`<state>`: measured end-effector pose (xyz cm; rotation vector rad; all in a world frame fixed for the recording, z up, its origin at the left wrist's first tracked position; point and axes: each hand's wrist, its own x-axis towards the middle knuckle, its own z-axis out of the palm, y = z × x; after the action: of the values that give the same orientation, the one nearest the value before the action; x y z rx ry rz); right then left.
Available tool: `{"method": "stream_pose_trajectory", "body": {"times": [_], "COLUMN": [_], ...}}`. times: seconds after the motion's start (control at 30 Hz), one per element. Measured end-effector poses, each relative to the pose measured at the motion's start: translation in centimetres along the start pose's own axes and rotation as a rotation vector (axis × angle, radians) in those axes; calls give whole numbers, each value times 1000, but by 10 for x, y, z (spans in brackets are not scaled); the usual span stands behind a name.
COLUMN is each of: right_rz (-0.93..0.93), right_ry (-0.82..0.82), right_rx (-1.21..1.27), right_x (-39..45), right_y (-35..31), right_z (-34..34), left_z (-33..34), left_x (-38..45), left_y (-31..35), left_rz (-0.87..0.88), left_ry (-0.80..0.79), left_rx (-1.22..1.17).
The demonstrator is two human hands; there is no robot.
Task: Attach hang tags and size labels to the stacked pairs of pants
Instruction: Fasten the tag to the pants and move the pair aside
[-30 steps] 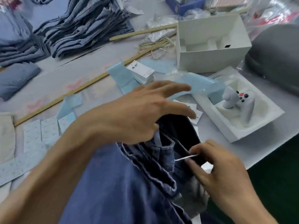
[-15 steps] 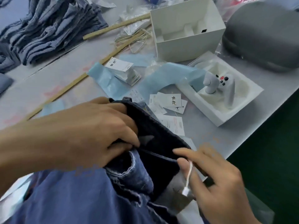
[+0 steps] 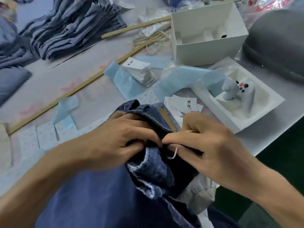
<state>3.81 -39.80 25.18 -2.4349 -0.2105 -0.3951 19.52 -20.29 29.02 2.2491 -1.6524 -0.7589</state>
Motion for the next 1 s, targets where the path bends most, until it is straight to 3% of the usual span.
{"method": "stream_pose_trajectory", "body": {"times": [0.1,0.2,0.33,0.47,0.57,0.73,0.83,1.0], "right_rz": [78,167,130,246,255,361,286,209], "right_ry": [-100,-129,-115,-215,-244,-280,-262,-88], "right_rx": [-125,-166,-294,-464,-319,303,202,242], "right_x": [9,19,24,23,22,15,13,15], "right_y": [23,37,40,35,42,44,40,46], "right_z": [2,0,2,16,18,8,16,21], "left_z": [7,19,15,6,8,24,28,23], "left_x": [3,4,0,-1,-7,-20,-24,-24], "left_y": [-5,-2,1,14,16,19,20,23], "left_rz": [-35,-6,37,39,46,54,39,23], "left_ry": [23,57,52,11,27,115,144,159], "left_rx": [-146,-28,13,88,141,154,133,94]}}
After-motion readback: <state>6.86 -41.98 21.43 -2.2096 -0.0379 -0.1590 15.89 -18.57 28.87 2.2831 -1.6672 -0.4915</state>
